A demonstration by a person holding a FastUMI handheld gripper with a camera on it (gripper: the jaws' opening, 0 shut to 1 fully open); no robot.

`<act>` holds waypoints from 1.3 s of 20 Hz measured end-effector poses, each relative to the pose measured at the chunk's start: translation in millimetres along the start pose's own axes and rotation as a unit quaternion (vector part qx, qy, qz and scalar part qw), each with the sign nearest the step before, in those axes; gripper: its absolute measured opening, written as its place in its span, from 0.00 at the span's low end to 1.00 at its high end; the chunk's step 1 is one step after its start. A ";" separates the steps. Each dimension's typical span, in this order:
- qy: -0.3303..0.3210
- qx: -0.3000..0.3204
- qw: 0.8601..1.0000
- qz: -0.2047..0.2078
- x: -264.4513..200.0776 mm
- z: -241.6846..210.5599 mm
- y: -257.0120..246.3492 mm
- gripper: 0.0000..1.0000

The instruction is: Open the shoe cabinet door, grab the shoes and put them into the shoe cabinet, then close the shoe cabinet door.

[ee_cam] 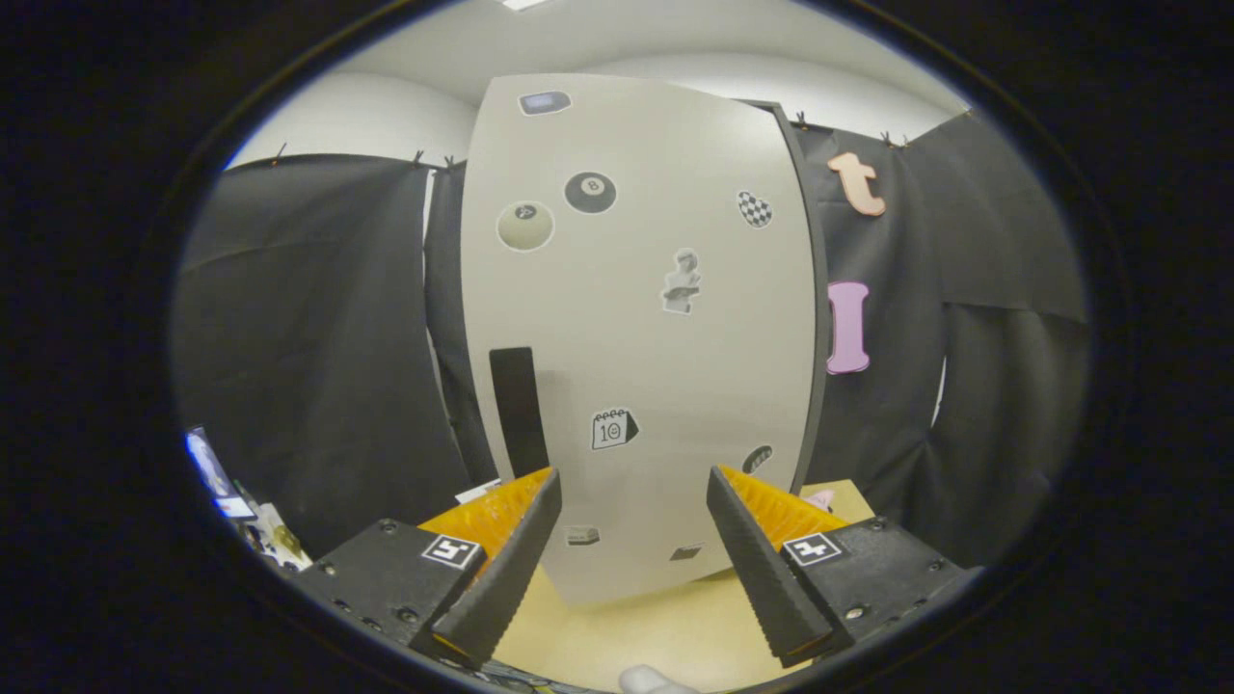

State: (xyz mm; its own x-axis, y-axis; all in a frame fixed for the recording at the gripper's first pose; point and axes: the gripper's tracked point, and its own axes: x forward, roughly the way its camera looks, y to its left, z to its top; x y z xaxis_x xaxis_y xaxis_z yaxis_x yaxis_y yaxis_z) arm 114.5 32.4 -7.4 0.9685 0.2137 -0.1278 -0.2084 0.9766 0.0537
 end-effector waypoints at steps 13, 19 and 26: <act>-0.018 0.008 0.997 -0.068 -110.1 -14.4 11.7 0.99; -0.027 0.000 0.997 -0.070 -146.2 -21.1 18.4 0.99; -0.034 0.006 0.997 -0.073 -180.5 -28.1 24.9 0.99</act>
State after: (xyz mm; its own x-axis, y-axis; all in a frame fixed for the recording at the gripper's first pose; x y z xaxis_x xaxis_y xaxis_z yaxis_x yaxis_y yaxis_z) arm -69.3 19.0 -10.8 0.9955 0.0668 -0.0673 -0.0635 0.9967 0.0506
